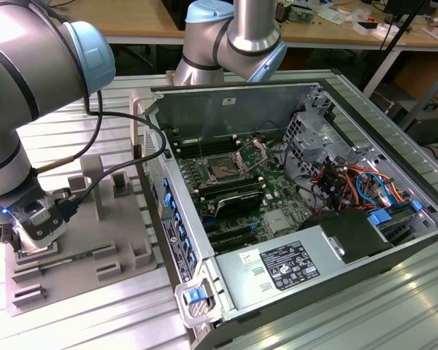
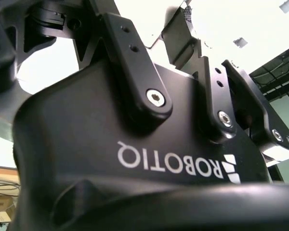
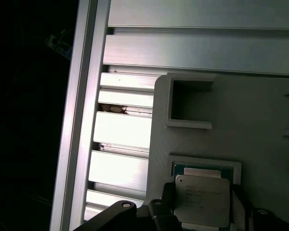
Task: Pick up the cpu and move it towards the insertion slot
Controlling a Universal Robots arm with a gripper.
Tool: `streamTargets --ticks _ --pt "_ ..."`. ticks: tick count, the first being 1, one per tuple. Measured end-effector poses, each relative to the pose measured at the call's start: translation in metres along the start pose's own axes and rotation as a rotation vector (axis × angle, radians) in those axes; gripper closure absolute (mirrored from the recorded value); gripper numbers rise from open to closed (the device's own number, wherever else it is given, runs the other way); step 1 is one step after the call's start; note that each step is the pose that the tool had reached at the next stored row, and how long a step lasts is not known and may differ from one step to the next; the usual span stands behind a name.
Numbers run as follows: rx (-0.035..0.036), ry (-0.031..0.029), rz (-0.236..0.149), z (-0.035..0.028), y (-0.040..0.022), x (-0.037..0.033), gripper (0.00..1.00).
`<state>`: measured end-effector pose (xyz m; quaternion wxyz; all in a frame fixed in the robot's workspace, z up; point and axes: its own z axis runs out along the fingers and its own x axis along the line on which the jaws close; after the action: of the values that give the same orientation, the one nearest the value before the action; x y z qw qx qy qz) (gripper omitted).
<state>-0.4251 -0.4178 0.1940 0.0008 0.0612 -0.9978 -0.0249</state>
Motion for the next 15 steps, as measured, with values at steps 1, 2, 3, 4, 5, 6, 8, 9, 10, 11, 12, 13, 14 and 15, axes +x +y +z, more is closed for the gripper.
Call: streamTargets --ticks 1,2,3,4,5,6,8,9,10,11,12,13,14,15 --pt "-0.0002 0.0 0.0 -0.0013 0.0001 0.0 0.45" --pt "-0.0004 -0.0001 0.0 -0.0032 0.0002 0.0 0.45" --pt "-0.0006 -0.0003 0.0 -0.004 0.0002 -0.0001 0.45" --pt "-0.0006 -0.0003 0.0 -0.0044 0.0002 -0.0001 0.45" --pt "-0.0006 -0.0003 0.0 -0.0046 0.0002 -0.0001 0.45" --pt "-0.0006 -0.0004 0.0 -0.0048 0.0002 0.0 0.45" --pt "-0.0006 -0.0002 0.0 -0.0053 0.0003 -0.0001 0.45" --pt "-0.0005 -0.0001 0.0 -0.0057 0.0003 0.0 0.45" --pt "-0.0005 -0.0001 0.0 -0.006 0.0003 0.0 0.45" --pt "-0.0006 -0.0002 0.0 -0.0063 0.0003 0.0 0.45" --pt "-0.0005 -0.0002 0.0 -0.0067 0.0003 0.0 0.45" --pt "-0.0005 -0.0001 0.0 -0.0071 0.0003 0.0 0.45" --pt "-0.0005 0.0 0.0 -0.0078 0.0004 0.0 0.45" --pt "-0.0005 -0.0001 0.0 -0.0084 0.0004 0.0 0.45"
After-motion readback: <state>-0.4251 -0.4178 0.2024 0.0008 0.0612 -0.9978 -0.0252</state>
